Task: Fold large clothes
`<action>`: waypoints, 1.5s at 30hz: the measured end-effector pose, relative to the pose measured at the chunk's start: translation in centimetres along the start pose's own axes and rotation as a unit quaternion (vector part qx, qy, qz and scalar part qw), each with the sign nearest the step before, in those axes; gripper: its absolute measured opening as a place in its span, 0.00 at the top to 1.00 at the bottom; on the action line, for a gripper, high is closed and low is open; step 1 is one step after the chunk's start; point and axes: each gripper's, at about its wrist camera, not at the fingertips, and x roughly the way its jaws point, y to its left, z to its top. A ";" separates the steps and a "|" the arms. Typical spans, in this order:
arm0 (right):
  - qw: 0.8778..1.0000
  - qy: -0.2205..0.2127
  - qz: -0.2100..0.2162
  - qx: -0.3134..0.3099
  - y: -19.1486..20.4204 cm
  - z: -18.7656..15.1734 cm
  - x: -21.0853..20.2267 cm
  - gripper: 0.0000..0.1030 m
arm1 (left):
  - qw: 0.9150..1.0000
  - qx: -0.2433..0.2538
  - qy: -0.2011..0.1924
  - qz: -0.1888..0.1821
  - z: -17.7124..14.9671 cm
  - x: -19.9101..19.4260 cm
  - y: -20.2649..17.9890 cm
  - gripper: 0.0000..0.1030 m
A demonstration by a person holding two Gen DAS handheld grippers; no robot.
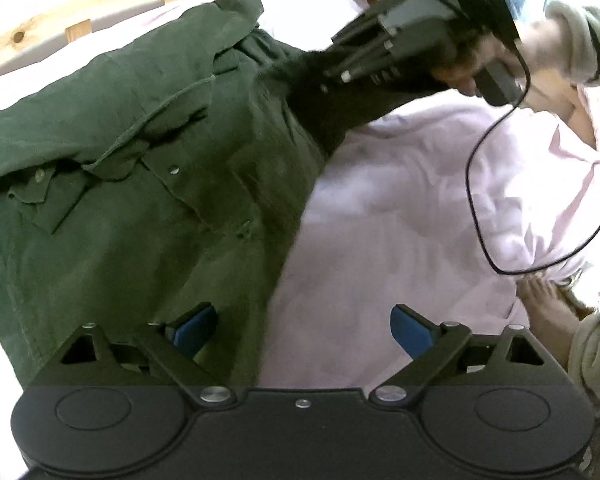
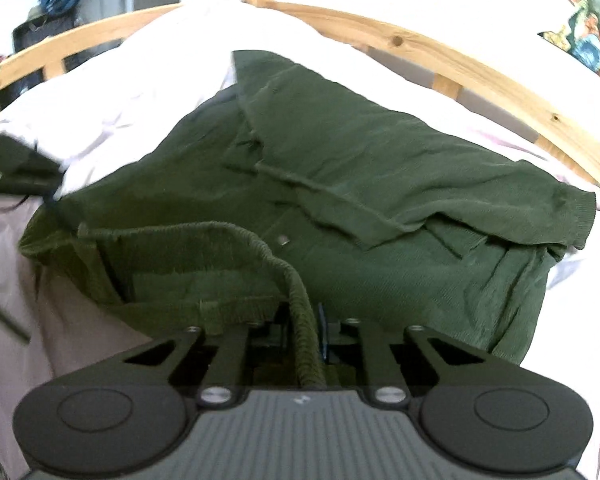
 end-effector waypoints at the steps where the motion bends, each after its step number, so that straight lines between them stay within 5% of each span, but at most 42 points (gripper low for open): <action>1: 1.000 -0.001 0.000 0.008 -0.4 0.3 0.1 0.86 | 1.000 0.001 0.003 0.010 -0.1 0.0 0.1 0.08; 8: 1.000 -0.012 -0.014 0.018 -1.4 1.1 -0.3 0.86 | 0.990 0.017 0.058 0.128 -1.7 0.7 1.4 0.26; 13: 1.000 -0.017 -0.021 -0.007 -0.5 0.1 -1.1 0.85 | 0.971 0.016 0.089 0.223 -3.7 0.6 2.5 0.71; 16: 0.997 -0.022 -0.045 -0.055 1.3 -1.6 -1.7 0.73 | 0.969 -0.033 0.072 0.235 -4.2 -0.5 4.3 0.82; 23: 0.974 0.016 -0.098 -0.204 6.3 -8.5 -1.6 0.36 | 0.966 -0.076 0.008 0.246 -1.8 -2.0 6.2 0.86; 32: 0.940 0.075 -0.168 -0.286 7.2 -15.1 -0.9 0.34 | 0.965 -0.111 -0.013 0.239 -0.6 -2.5 7.8 0.87; 34: 0.934 0.068 -0.193 -0.293 7.1 -15.1 -1.1 0.43 | 0.965 -0.103 -0.014 0.241 -0.8 -2.5 7.2 0.89; 36: 0.933 0.057 -0.202 -0.291 7.1 -14.8 -1.8 0.78 | 0.966 -0.095 -0.016 0.240 -1.3 -2.9 6.7 0.90; 38: 0.936 0.039 -0.202 -0.286 7.1 -14.4 -2.8 0.91 | 0.965 -0.092 -0.032 0.243 -1.8 -3.7 6.1 0.91; 45: 0.948 -0.001 -0.211 -0.240 6.7 -11.6 -8.2 0.92 | 0.958 -0.095 -0.106 0.249 -2.9 -8.1 3.6 0.94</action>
